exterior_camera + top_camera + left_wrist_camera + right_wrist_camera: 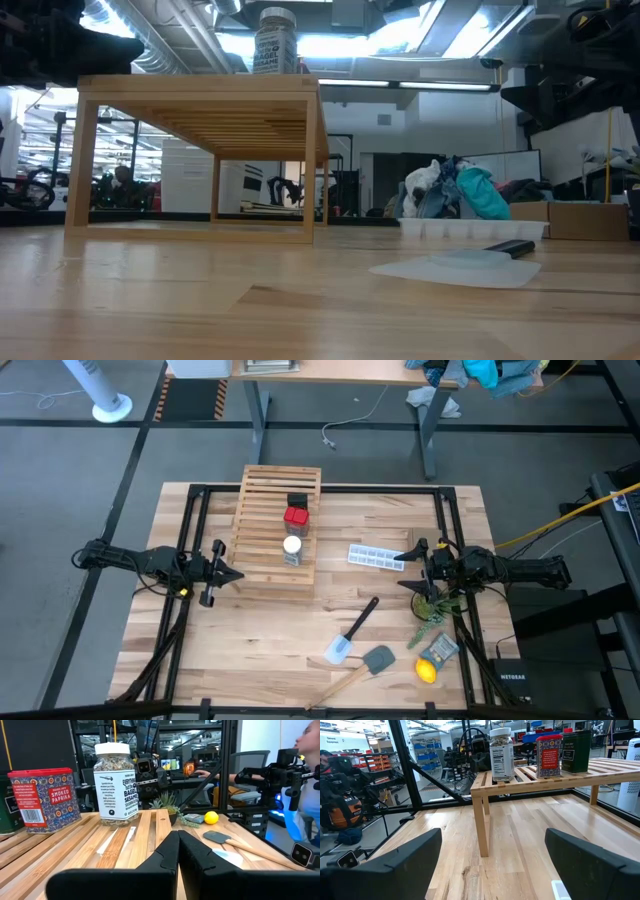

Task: Shelf spices
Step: Return to Home Position

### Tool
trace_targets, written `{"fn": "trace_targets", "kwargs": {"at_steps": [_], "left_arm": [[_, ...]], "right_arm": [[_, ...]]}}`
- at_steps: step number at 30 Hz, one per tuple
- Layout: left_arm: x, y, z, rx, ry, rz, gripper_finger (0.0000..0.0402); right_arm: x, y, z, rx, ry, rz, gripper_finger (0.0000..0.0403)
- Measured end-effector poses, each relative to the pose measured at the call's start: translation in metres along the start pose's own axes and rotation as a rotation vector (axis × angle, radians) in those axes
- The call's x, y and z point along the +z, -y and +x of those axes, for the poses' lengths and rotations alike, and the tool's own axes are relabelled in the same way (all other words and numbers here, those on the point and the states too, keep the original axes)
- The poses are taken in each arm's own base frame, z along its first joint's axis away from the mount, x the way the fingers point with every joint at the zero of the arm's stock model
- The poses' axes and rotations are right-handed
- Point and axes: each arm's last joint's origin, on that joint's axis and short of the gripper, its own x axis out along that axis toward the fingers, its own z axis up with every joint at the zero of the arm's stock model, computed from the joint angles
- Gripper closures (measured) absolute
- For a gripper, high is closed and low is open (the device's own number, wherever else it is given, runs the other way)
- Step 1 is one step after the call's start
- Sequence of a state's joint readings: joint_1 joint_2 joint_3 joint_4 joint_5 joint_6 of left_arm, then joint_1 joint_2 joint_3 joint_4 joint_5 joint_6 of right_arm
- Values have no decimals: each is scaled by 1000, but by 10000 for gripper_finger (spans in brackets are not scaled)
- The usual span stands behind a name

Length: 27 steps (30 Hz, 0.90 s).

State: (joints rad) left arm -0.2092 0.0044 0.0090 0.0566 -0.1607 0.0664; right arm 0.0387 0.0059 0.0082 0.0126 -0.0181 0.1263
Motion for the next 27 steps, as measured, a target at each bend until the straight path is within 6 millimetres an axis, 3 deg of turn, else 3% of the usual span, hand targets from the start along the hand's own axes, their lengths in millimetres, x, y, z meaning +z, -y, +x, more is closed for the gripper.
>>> {"fn": "trace_targets", "kwargs": {"at_steps": [27], "left_arm": [[0,0,0,1,0,-9,402]], "right_arm": [[0,0,0,0,-1,0,40]]}}
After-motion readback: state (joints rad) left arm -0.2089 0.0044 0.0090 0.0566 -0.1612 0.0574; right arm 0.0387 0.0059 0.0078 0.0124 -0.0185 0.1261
